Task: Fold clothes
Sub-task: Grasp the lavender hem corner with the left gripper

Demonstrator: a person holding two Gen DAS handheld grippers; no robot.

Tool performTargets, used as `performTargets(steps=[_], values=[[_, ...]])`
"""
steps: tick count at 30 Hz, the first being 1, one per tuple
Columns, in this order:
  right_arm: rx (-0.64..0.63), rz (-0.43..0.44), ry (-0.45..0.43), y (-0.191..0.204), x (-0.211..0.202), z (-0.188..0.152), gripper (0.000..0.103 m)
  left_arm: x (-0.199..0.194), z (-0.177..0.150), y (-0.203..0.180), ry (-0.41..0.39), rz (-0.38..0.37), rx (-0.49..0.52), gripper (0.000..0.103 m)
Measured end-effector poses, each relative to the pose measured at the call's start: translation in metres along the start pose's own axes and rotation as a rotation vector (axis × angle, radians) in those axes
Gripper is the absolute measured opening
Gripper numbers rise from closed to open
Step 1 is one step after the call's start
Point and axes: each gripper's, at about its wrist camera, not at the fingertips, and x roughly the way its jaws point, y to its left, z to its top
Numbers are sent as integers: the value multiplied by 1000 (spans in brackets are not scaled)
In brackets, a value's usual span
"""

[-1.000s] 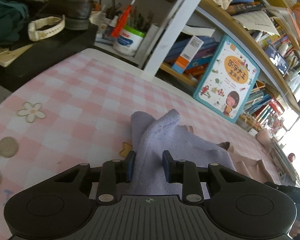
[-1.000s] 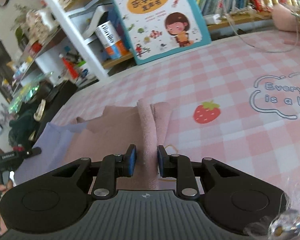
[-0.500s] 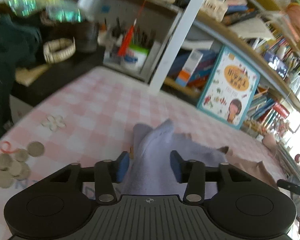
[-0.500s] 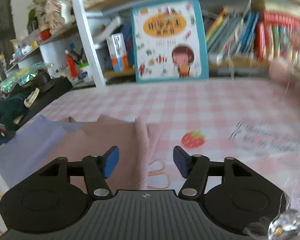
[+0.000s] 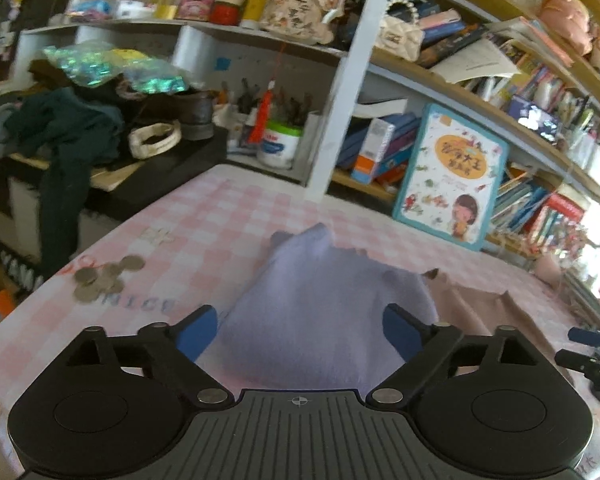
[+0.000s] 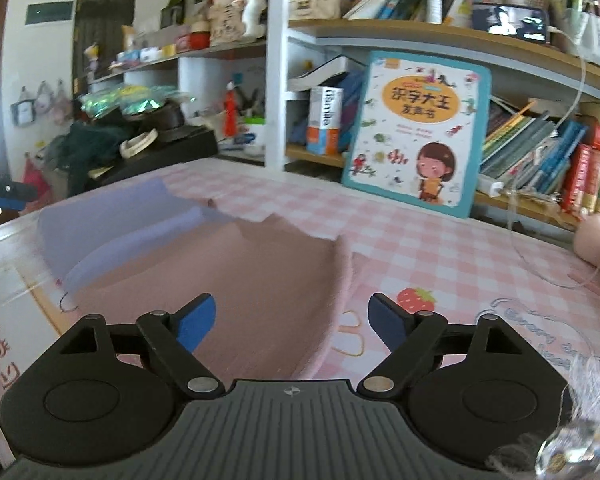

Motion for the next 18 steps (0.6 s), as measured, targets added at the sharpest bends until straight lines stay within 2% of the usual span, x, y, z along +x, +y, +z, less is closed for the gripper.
performTargets(steps=[4,11,18], values=[[-23,33,13,1,8,-3,83,-8,-9,1,21,18,-67,94],[-161,1,18,11,13,-10,83,-2,-19,7,87,-8,-232,94],[-167,16,19,4,16,-14,83,2,-29,16,126,-20,-372,94]])
